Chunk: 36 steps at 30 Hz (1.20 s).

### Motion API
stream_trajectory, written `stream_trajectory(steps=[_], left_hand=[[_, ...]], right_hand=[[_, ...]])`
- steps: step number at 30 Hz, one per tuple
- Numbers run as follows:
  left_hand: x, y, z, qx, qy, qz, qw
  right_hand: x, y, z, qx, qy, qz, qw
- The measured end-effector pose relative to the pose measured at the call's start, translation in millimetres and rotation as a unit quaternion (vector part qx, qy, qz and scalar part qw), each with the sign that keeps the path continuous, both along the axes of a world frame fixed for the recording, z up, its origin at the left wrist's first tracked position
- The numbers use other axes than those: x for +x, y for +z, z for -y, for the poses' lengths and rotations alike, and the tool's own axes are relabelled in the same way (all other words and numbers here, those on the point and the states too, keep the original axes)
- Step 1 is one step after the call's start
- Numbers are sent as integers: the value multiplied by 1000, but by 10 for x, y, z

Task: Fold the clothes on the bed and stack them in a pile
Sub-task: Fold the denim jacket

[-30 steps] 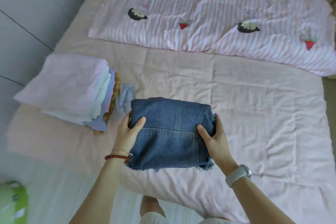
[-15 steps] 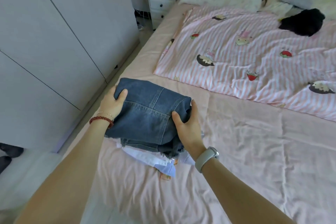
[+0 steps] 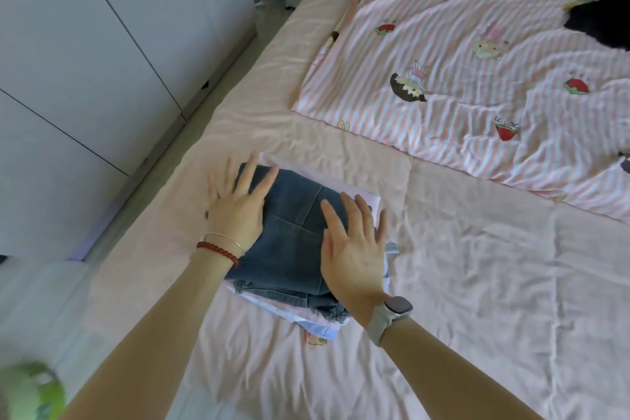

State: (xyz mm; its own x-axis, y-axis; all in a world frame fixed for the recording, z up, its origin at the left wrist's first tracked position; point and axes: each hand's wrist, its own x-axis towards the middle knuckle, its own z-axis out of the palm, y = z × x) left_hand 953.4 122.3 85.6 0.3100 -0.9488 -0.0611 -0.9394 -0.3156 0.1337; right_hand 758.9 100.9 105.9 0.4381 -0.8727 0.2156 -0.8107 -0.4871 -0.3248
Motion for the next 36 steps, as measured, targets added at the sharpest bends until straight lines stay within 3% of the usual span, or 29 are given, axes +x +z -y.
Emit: stream_trajectory(steps=[2, 5, 13, 17, 21, 24, 30, 36], left_hand=[[-96, -43, 5, 2, -27, 9, 1000], [-181, -126, -25, -2, 5, -10, 1000], [-261, -520, -42, 58, -14, 15, 998], [-274, -358, -41, 57, -17, 18, 998], [-369, -74, -52, 35, 27, -23, 999], [-604, 230, -76, -34, 58, -66, 996], [-1463, 712, -89, -136, 7, -136, 981], [-2806, 838, -167, -76, -99, -169, 978]], right_hand=[[140, -57, 13, 35, 49, -22, 998], [167, -242, 5, 97, 71, -94, 988], [89, -657, 35, 123, 94, -172, 973], [38, -525, 73, 138, 107, -124, 977], [-104, -244, 121, 152, 101, 14, 983], [-359, 36, 151, 141, 57, 83, 985], [-1380, 463, 117, 152, -65, 93, 982], [-2968, 545, -278, 225, -185, 80, 953]])
